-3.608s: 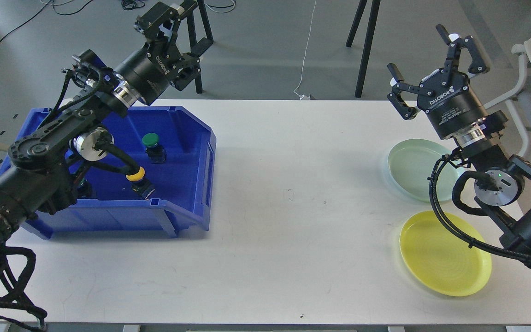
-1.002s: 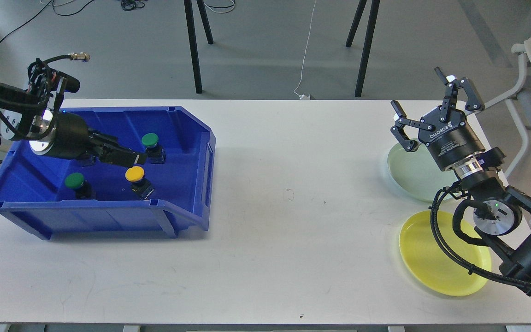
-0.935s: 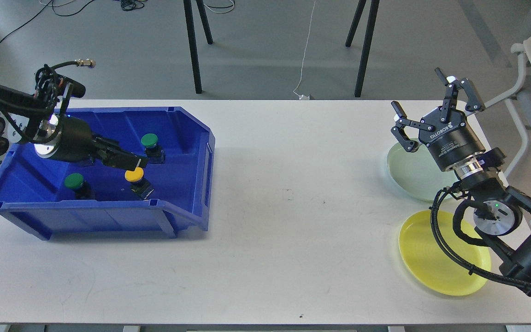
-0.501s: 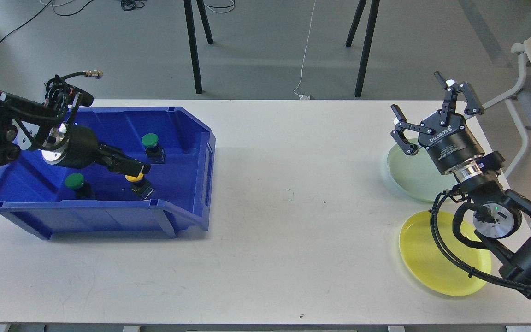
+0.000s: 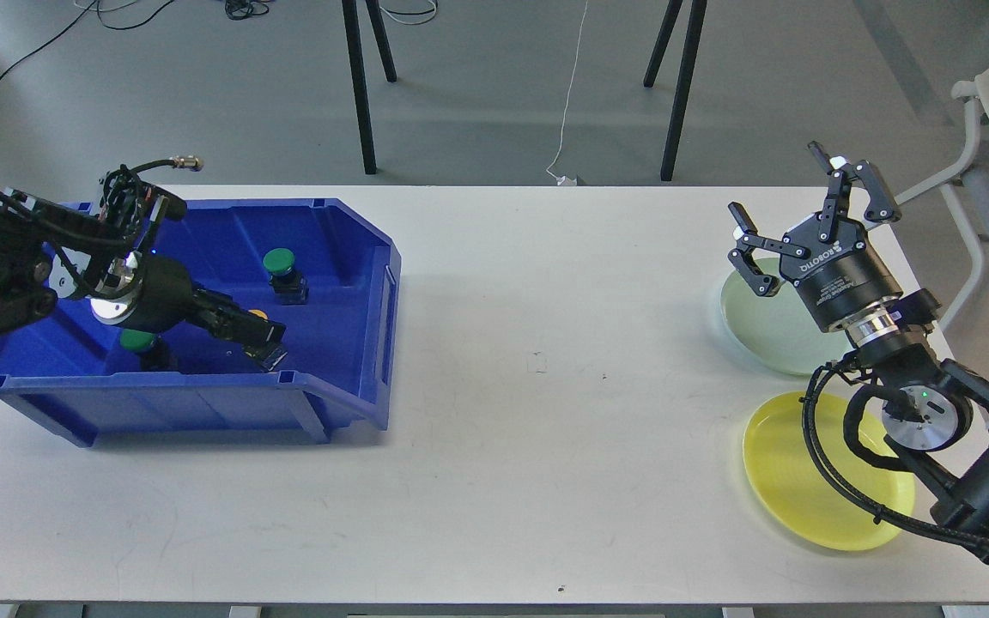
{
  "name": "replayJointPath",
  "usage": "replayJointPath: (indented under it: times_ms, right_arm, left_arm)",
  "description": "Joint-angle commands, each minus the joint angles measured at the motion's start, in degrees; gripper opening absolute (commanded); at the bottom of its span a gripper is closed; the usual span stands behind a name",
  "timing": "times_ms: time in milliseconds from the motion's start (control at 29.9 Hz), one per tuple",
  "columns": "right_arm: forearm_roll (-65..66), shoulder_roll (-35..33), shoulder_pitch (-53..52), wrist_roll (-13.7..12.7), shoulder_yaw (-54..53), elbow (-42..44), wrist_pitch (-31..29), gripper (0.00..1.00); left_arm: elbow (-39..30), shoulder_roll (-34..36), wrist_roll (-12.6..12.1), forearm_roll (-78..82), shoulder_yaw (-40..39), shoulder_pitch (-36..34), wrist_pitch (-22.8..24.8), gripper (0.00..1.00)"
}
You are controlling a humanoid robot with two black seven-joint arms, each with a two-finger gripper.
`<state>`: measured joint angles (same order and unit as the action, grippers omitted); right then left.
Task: Pass button and place on color plate
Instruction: 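Lower the left gripper into the bin and grasp the yellow button, then lift the yellow button out and carry it toward the right gripper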
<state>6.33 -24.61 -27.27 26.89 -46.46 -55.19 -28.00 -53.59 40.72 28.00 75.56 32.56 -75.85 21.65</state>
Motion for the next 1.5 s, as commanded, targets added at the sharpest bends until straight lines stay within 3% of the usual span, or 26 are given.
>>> replayJointPath:
  times_ms: [0, 234, 501, 568, 701, 935, 1002, 1169, 1236, 1370, 1470]
  right_arm:
    - [0.0, 0.0, 0.2, 0.1, 0.0, 0.0, 0.0, 0.99]
    - [0.0, 0.0, 0.4, 0.1, 0.0, 0.0, 0.0, 0.99]
    - [-0.1, 0.0, 1.2, 0.1, -0.1, -0.2, 0.0, 0.99]
    - [-0.1, -0.1, 1.3, 0.1, -0.1, -0.2, 0.0, 0.99]
    - [0.0, -0.1, 1.4, 0.1, -0.1, -0.3, 0.0, 0.99]
    - [-0.1, -0.1, 1.6, 0.1, -0.1, -0.4, 0.0, 0.99]
    - [-0.1, -0.1, 1.7, 0.1, -0.1, -0.4, 0.0, 0.99]
    - [-0.1, 0.0, 1.8, 0.1, -0.5, -0.2, 0.0, 0.99]
    - [-0.2, -0.1, 1.7, 0.1, -0.9, -0.3, 0.0, 0.99]
    - [-0.3, -0.3, 1.5, 0.0, -5.6, -1.0, 0.0, 0.99]
    - [0.0, -1.8, 1.5, 0.1, -7.6, -6.6, 0.0, 0.99]
  left_arm:
    - [0.3, -0.4, 0.0, -0.1, 0.0, 0.4, 0.0, 1.00]
    - [1.5, -1.5, 0.0, -0.3, -0.1, 0.6, 0.0, 1.00]
    - [2.4, -2.5, 0.0, -0.1, 0.0, 1.8, 0.0, 0.92]
    - [2.5, -2.6, 0.0, -0.1, 0.0, 2.0, 0.1, 0.85]
    - [3.2, -2.6, 0.0, -0.1, -0.1, 2.3, -0.3, 0.54]
    - [3.2, -2.6, 0.0, 0.0, 0.0, 2.6, -1.1, 0.27]
    - [3.2, -2.5, 0.0, -0.1, 0.0, 2.6, -1.4, 0.05]
    - [1.1, -0.7, 0.0, -0.8, -2.6, 1.5, -2.0, 0.01]
    - [-1.5, 2.2, 0.0, -1.1, -7.4, 0.8, -0.9, 0.02]
    - [-8.4, 9.7, 0.0, -3.8, -21.5, -1.0, 6.4, 0.03]
    - [-9.6, 9.8, 0.0, -15.3, -30.8, 2.4, 6.4, 0.04]
